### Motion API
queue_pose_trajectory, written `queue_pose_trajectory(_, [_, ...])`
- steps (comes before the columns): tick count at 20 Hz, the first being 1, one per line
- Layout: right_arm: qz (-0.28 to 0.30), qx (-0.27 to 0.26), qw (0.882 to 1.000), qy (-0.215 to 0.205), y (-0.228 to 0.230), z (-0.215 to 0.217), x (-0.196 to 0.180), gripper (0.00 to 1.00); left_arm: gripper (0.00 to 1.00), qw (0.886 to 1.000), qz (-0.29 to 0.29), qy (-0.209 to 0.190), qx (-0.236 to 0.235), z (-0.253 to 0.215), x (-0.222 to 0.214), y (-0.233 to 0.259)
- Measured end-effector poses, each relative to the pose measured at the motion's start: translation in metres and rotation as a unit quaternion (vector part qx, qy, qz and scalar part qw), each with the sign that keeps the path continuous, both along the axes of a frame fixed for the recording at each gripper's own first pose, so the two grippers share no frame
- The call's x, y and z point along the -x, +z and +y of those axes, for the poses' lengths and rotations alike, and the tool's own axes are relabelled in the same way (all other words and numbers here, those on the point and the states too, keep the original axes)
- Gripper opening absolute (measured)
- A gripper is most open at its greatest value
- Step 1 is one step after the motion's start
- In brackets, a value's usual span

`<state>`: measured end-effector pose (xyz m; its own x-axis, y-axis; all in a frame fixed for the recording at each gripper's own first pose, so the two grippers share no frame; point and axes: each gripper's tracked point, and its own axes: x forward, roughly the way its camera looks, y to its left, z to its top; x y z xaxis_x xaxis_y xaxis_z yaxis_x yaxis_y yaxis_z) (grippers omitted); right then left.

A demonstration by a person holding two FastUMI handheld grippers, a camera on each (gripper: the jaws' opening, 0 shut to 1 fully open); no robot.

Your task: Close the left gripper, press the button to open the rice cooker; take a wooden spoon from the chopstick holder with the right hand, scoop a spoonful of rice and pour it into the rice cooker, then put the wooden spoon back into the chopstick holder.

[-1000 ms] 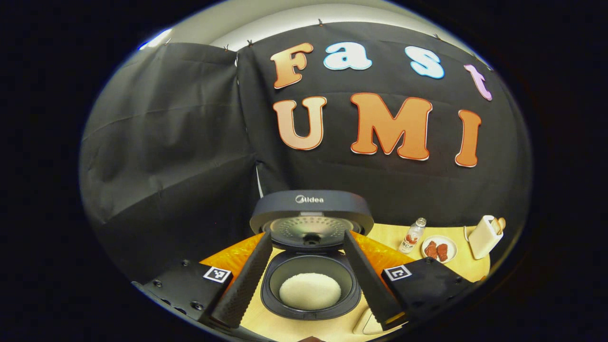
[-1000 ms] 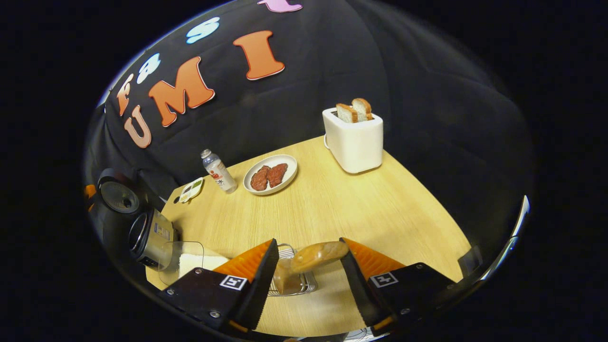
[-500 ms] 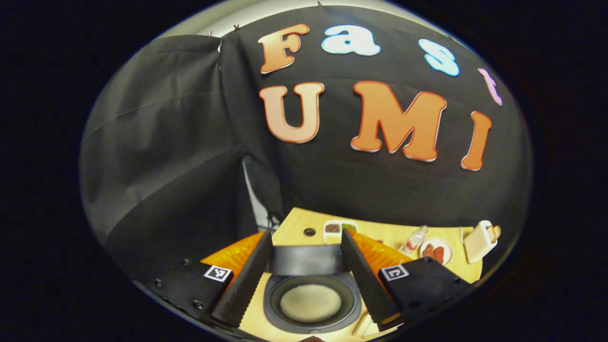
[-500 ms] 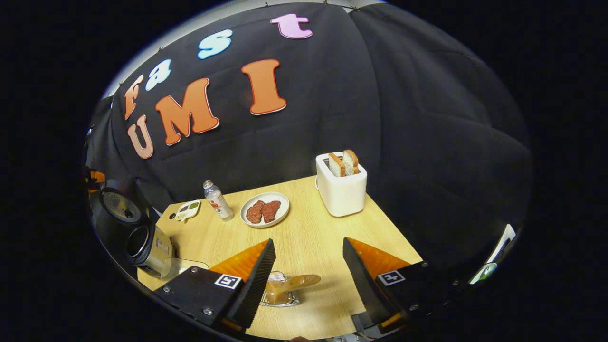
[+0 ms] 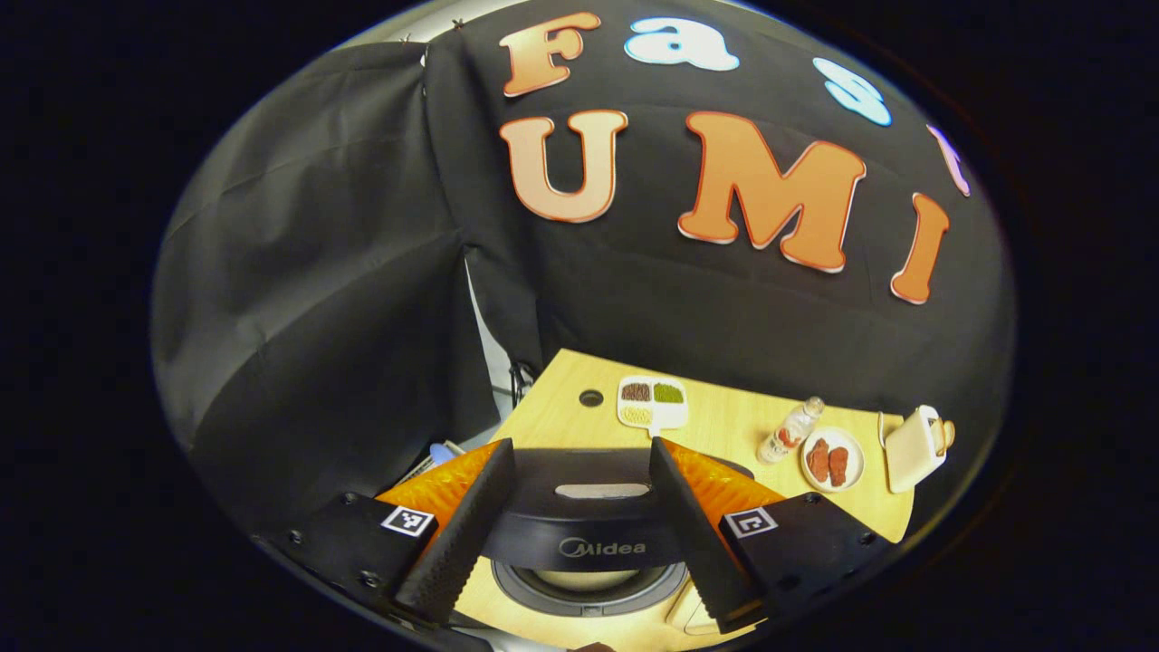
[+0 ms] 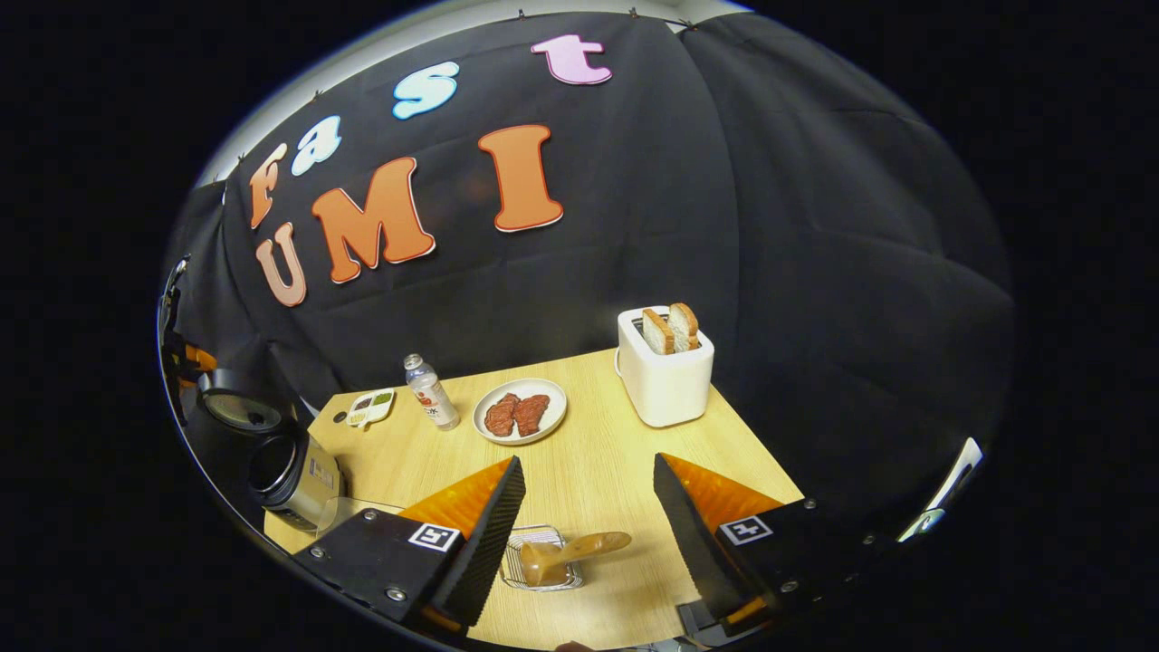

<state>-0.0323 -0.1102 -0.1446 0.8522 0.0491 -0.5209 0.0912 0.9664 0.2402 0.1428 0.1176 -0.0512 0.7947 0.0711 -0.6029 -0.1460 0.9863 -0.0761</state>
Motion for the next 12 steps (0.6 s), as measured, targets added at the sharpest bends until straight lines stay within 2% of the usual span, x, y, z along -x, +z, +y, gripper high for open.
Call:
queue_pose_trajectory(2, [0.001, -0.004, 1.0, 0.007, 0.0, 0.007, -0.003, 0.89, 1.0, 0.999, 0.048, -0.009, 0.009, -0.012, 0.021, -0.032])
queue_pose_trajectory(8, [0.004, 0.007, 1.0, 0.024, -0.008, 0.016, -0.002, 0.89, 1.0, 0.995, 0.102, -0.013, 0.013, -0.016, 0.053, -0.088])
queue_pose_trajectory(11, [0.011, 0.005, 0.999, 0.033, -0.014, 0.023, -0.001, 0.89, 0.95, 0.991, 0.129, -0.011, 0.018, -0.016, 0.063, -0.11])
queue_pose_trajectory(12, [0.012, 0.007, 0.999, 0.034, -0.014, 0.024, -0.002, 0.89, 0.98, 0.99, 0.137, -0.01, 0.018, -0.016, 0.065, -0.117])
